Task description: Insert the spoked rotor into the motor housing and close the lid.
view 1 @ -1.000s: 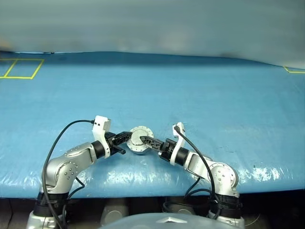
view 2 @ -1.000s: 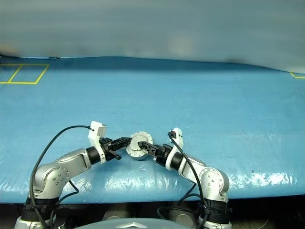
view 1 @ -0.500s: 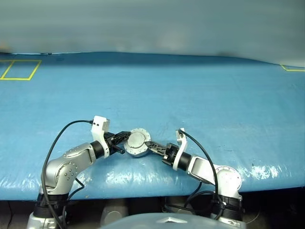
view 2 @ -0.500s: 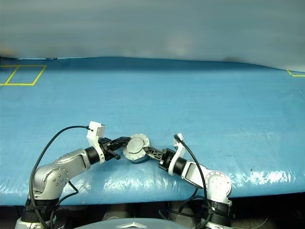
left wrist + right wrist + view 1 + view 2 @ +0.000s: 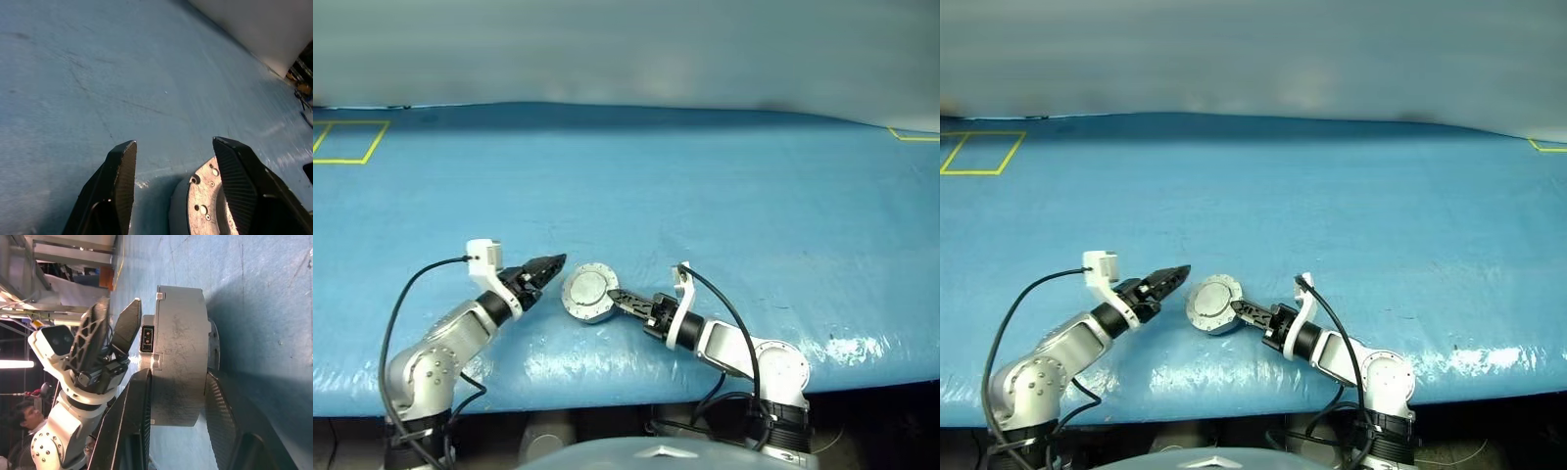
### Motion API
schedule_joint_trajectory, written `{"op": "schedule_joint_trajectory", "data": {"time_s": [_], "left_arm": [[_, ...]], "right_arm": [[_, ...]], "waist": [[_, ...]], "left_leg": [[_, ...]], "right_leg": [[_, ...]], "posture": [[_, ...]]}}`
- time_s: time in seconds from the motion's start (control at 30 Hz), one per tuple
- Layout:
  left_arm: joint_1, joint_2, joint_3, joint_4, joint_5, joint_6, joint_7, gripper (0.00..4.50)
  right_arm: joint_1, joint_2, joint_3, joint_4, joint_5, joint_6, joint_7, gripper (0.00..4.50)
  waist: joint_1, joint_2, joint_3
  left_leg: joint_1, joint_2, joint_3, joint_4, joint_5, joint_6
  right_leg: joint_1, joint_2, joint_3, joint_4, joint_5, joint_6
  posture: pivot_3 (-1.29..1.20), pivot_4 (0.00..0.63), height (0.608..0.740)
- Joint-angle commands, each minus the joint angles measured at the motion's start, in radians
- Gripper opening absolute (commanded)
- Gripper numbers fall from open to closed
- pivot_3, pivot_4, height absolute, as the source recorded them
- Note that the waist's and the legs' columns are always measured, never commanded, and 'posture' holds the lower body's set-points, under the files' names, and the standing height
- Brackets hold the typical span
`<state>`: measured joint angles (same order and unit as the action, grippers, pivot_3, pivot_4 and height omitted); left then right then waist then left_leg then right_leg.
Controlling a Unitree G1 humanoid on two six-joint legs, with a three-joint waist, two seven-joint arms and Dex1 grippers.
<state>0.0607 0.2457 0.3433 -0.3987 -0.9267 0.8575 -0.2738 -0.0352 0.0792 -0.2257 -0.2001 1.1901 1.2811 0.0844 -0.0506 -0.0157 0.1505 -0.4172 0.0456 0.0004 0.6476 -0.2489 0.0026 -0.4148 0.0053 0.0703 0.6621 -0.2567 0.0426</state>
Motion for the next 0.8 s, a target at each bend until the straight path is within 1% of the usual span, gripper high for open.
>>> {"op": "schedule_joint_trajectory", "data": {"time_s": [0.03,0.07,0.13,0.23,0.4,0.57,0.8], "left_arm": [[0.056,-0.063,0.078,-0.056,-0.148,-0.022,0.048,4.24],[0.075,-0.093,0.096,-0.061,-0.204,-0.033,0.059,4.50],[0.106,-0.144,0.115,-0.069,-0.298,-0.053,0.079,4.50],[0.162,-0.225,0.106,-0.077,-0.423,-0.087,0.103,4.50],[0.220,-0.315,0.055,-0.065,-0.536,-0.141,0.115,4.50],[0.220,-0.335,0.005,-0.028,-0.571,-0.185,0.108,4.50],[0.175,-0.326,-0.067,0.047,-0.587,-0.206,0.095,4.50]], "right_arm": [[-0.056,0.084,-0.018,-0.006,0.123,-0.062,-0.040,1.19],[-0.073,0.094,-0.019,-0.003,0.142,-0.082,-0.060,1.19],[-0.102,0.106,-0.015,0.008,0.181,-0.118,-0.097,1.19],[-0.149,0.115,0.003,0.024,0.234,-0.173,-0.146,1.19],[-0.211,0.119,0.053,0.049,0.289,-0.254,-0.196,1.19],[-0.232,0.114,0.116,0.052,0.330,-0.283,-0.215,1.19],[-0.213,0.080,0.173,0.043,0.371,-0.292,-0.227,1.19]], "waist": [[0.000,0.000,0.000],[-0.001,0.000,0.001],[-0.001,-0.001,0.002],[0.000,-0.002,0.002],[-0.003,-0.002,0.002],[-0.005,-0.002,0.002],[-0.003,-0.002,0.002]], "left_leg": [[0.000,0.000,0.000,0.000,0.000,0.000],[0.000,-0.001,0.001,0.000,0.000,0.001],[-0.001,-0.001,0.001,0.002,-0.001,0.001],[-0.002,-0.001,0.000,0.004,-0.001,0.002],[-0.002,-0.003,0.001,0.005,-0.001,0.002],[-0.002,-0.003,0.001,0.006,-0.001,0.002],[-0.002,-0.004,0.001,0.007,-0.001,0.002]], "right_leg": [[0.000,-0.001,0.000,0.000,0.000,0.000],[0.000,-0.001,0.000,-0.001,0.000,0.001],[0.000,-0.002,0.000,-0.001,0.001,0.002],[0.001,-0.002,0.000,-0.001,0.001,0.002],[0.001,0.000,0.000,-0.001,0.001,0.003],[0.001,0.004,-0.001,0.000,0.001,0.002],[0.001,0.002,0.000,0.000,0.001,0.002]], "posture": [[0.00,0.150,0.740],[0.00,0.150,0.740],[0.00,0.150,0.740],[0.00,0.150,0.740],[0.00,0.150,0.740],[0.00,0.150,0.740],[0.00,0.150,0.740]]}}
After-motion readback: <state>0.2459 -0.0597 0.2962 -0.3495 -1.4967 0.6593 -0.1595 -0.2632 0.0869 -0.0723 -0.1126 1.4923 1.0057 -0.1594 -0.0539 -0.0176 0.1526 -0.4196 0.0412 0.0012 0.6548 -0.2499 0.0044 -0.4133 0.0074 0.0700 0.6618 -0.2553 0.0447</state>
